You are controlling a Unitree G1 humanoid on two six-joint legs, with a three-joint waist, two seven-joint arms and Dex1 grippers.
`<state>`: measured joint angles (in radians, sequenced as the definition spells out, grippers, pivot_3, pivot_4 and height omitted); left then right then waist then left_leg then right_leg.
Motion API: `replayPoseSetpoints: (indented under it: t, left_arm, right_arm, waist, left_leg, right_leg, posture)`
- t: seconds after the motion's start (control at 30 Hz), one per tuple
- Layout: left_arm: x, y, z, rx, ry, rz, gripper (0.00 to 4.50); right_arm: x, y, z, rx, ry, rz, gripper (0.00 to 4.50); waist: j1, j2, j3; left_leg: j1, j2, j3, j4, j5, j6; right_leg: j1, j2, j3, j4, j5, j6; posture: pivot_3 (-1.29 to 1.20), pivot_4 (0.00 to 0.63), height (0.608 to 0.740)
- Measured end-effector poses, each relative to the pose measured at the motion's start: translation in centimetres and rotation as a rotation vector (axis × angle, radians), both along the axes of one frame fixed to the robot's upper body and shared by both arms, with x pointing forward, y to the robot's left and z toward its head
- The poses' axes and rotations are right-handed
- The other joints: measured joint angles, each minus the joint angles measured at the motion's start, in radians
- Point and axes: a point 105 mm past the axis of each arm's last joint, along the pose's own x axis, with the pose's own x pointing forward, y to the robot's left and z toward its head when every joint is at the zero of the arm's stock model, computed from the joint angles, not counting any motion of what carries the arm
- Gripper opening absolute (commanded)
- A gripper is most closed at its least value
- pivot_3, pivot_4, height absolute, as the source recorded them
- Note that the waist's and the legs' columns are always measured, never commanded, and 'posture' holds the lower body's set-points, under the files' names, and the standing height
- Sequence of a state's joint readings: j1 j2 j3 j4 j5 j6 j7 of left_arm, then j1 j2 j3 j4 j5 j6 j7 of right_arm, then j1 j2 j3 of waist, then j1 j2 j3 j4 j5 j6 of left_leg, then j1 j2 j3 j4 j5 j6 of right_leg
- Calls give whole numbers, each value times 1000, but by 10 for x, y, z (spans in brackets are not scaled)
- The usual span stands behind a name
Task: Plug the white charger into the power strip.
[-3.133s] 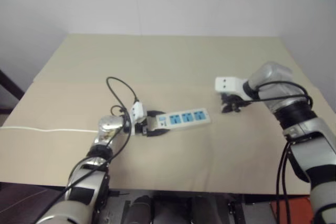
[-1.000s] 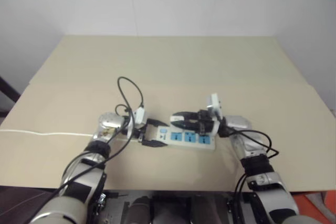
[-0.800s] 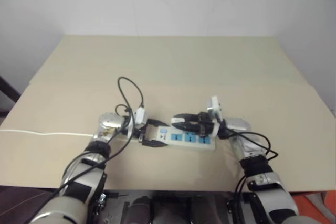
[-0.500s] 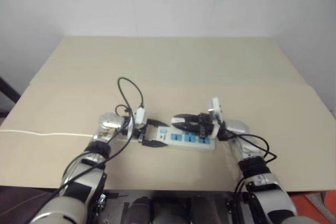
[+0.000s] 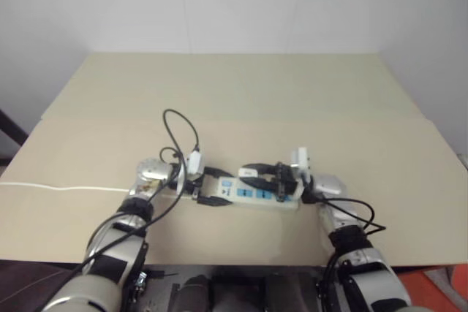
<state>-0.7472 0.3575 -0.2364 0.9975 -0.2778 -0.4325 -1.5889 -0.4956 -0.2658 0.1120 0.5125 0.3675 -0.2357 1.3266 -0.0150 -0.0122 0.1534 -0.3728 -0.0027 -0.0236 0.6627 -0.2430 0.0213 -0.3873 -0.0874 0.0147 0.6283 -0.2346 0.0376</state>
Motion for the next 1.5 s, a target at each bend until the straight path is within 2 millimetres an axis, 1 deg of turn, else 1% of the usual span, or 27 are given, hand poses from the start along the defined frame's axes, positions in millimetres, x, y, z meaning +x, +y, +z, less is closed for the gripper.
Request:
replayPoseSetpoints:
  t: [0.13, 0.47, 0.53, 0.57, 0.6, 0.67, 0.73, 0.77, 0.8, 0.87, 0.93, 1.0, 1.17, 1.23, 1.3, 1.37, 1.4, 1.43, 1.5]
  left_arm:
    - [0, 1, -1, 3, 5, 5, 3251]
    - [0, 3, -3, 10, 14, 14, 3251]
    - [0, 3, -4, 11, 16, 15, 3251]
    - [0, 3, -4, 11, 15, 13, 3251]
    - [0, 2, -4, 10, 16, 12, 3251]
    - [0, 2, -5, 13, 16, 11, 3251]
    - [0, 2, -5, 14, 15, 11, 3251]
    - [0, 2, -5, 15, 14, 10, 3251]
    - [0, 2, -5, 14, 12, 10, 3251]
    - [0, 1, -5, 15, 13, 9, 3251]
    - [1, 1, -5, 31, 29, 10, 3983]
    - [0, 5, -11, 86, 60, 10, 4458]
    - [-3, 4, -10, 44, 64, 19, 4458]
    - [-5, 5, -9, -5, 65, 42, 4458]
    - [-8, 9, -3, -69, 77, 79, 4458]
    - [-10, 17, 6, -117, 79, 116, 4458]
    - [-11, 22, 16, -161, 91, 137, 4458]
    - [-13, 29, 32, -242, 118, 153, 4458]
    - [-18, 46, 58, -349, 159, 172, 4458]
  right_arm:
    - [3, 3, 1, -8, 5, 3, 1157]
    - [4, 4, -2, -13, 16, -2, 1157]
    - [5, 4, -3, -14, 25, -2, 1874]
    - [6, 2, -8, -32, 52, -12, 2117]
    - [6, 1, -8, -34, 54, -18, 2397]
    - [7, -1, -10, -42, 60, -29, 3145]
    - [7, -2, -11, -50, 50, -38, 3740]
    - [6, -3, -11, -51, 48, -41, 4146]
    - [5, -4, -11, -53, 41, -42, 4427]
    - [1, -7, -11, -62, 21, -42, 4472]
    - [-3, -10, -12, -66, -2, -47, 4500]
    - [-6, -13, -12, -69, -14, -48, 4500]
    - [-9, -20, -9, -75, -27, -55, 4500]
    - [-9, -23, -9, -71, -17, -69, 4500]
    - [-9, -32, -8, -69, -40, -122, 4500]
    - [-9, -45, -7, -84, -60, -184, 4500]
    - [-9, -52, -5, -84, -67, -212, 4500]
    - [-10, -61, -2, -79, -66, -247, 4500]
    - [-11, -80, 4, -68, -61, -317, 4500]
  waist:
    - [-1, -1, -3]
    - [-2, -5, -11]
    - [-2, -6, -13]
    - [-2, -7, -13]
    - [-2, -9, -15]
    - [-1, -13, -17]
    - [-1, -14, -17]
    - [-1, -14, -17]
    - [0, -14, -17]
    - [1, -14, -17]
    - [2, -14, -18]
    - [0, -14, -17]
    - [1, -14, -17]
    - [2, -13, -17]
    - [4, -13, -17]
    - [4, -13, -16]
    - [3, -13, -16]
    - [2, -12, -13]
    - [0, -9, -9]
  left_leg:
    - [2, 0, 0, -1, 0, 0]
    - [3, 1, 0, -1, 0, 0]
    - [3, 1, 0, -1, 0, 0]
    - [3, 1, 0, -1, 0, 0]
    - [3, 1, 0, -1, 0, 0]
    - [3, 1, -1, -1, 0, 0]
    - [3, 1, -1, -1, 0, 0]
    - [3, 1, -1, -1, 0, 0]
    - [3, 1, -1, -1, 0, 0]
    - [3, 1, -1, -2, 0, 0]
    - [3, 1, -1, -2, 0, 0]
    - [3, 1, -1, -2, 0, 0]
    - [2, 1, -1, -2, 0, 0]
    - [1, 1, -1, -2, 0, 0]
    - [1, 1, -1, -2, 0, 0]
    - [0, 1, -1, -2, 0, 0]
    - [0, 1, -2, -2, 0, 0]
    - [-1, 3, -2, -2, 0, 0]
    - [-2, 3, -2, -2, 0, 0]
  right_leg:
    - [1, 0, 1, 0, 0, 0]
    - [1, 1, 2, 1, 0, -1]
    - [1, 0, 2, 1, 0, -1]
    - [1, 1, 2, 1, 0, -1]
    - [1, 1, 2, 1, -1, -1]
    - [1, 1, 1, 0, -1, -1]
    - [1, 1, 1, 0, -1, -1]
    - [1, 1, 1, 0, -1, -1]
    - [1, 1, 1, 0, -1, -1]
    - [1, 1, 1, 0, -1, -1]
    - [1, 1, 1, 0, -1, -1]
    - [1, 1, 2, 1, -1, -1]
    - [1, 1, 2, 0, -1, -1]
    - [0, 0, 2, -1, -1, -1]
    - [0, -1, 1, -1, -1, -1]
    - [-1, -1, 1, 0, -1, -1]
    - [-1, -1, 1, 0, -1, -1]
    - [-1, -2, 2, 0, -1, -1]
    - [-3, -2, 2, 0, -1, -1]
  posture:
    - [0, 150, 740]
    - [0, 150, 740]
    - [0, 150, 740]
    - [0, 150, 740]
    - [0, 150, 740]
    - [0, 150, 740]
    - [0, 150, 740]
    - [0, 150, 740]
    - [0, 150, 740]
    - [0, 150, 740]
    - [0, 150, 740]
    - [0, 150, 740]
    - [0, 150, 740]
    - [0, 150, 740]
    - [0, 150, 740]
    - [0, 150, 740]
    - [0, 150, 740]
    - [0, 150, 740]
    - [0, 150, 740]
